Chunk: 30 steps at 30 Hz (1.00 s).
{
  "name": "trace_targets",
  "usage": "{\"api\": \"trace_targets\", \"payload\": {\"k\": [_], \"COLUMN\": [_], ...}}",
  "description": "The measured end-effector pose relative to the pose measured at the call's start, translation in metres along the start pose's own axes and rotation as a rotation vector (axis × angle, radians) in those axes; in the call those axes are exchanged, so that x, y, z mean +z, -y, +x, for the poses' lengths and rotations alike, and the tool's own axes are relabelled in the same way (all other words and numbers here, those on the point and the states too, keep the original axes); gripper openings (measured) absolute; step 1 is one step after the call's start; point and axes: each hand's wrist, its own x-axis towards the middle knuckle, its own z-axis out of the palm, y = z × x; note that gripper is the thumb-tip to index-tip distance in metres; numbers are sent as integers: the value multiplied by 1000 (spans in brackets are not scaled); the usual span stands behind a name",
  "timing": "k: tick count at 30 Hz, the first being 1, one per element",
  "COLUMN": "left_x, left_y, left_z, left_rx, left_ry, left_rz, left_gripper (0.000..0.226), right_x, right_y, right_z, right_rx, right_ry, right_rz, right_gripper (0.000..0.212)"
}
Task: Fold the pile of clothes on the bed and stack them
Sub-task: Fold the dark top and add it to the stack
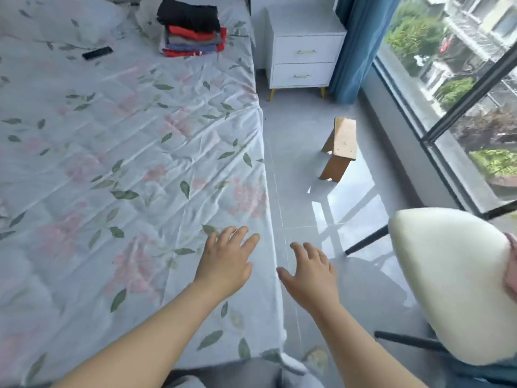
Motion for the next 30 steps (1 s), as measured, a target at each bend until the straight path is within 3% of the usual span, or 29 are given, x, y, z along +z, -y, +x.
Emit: {"api": "trace_targets", "payload": {"k": [6, 12, 30], "left_x": [-17, -43, -124], "left_y": [-104, -129, -22], "left_z": [58, 123, 425], "left_rx": [-113, -185, -356], "left_ry": [27, -25, -102], "left_rz": [-91, -92, -118], "left_gripper": [59, 59, 59], "right_x": [-66, -114, -236], "right_y": [-90, -113, -34], "right_z": [42, 100, 431], "right_rx": [-70, -154, -315], "right_ry": [74, 64, 60], "right_rz": [-8, -32, -62], "right_gripper": [62, 60, 59]}}
